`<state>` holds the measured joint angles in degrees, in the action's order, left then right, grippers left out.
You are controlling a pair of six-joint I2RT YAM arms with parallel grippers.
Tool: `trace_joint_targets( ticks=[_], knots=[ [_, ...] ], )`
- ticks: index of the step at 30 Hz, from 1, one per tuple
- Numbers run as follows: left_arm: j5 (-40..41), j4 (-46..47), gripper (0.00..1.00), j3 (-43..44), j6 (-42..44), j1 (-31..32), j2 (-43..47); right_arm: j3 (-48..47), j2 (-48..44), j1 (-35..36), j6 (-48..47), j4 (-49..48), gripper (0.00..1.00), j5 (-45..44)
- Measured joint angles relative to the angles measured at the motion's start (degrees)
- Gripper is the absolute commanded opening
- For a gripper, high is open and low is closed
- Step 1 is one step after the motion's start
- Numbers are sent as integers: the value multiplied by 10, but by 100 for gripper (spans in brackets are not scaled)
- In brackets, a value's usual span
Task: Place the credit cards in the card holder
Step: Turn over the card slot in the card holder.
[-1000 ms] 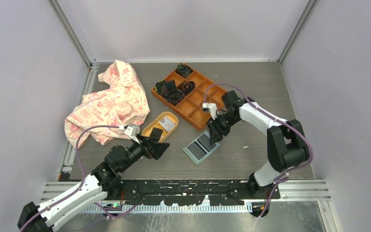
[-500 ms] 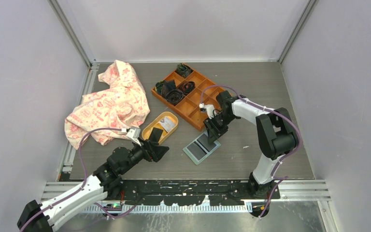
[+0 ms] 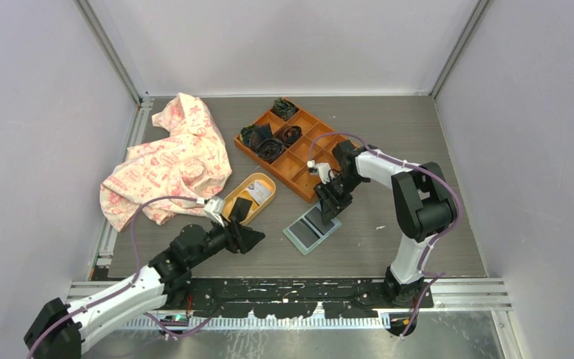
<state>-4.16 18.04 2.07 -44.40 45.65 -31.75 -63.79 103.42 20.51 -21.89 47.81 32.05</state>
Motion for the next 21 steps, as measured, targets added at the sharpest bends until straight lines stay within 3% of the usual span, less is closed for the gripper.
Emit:
trace_joint_targets(
  ticks=[9, 21],
  knots=[
    [-12, 54, 45, 34, -3, 47, -144, -17, 22, 0, -5, 31, 44, 39],
    [16, 98, 40, 103, -2, 114, -312, -28, 30, 0, -6, 61, 43, 107]
  ],
)
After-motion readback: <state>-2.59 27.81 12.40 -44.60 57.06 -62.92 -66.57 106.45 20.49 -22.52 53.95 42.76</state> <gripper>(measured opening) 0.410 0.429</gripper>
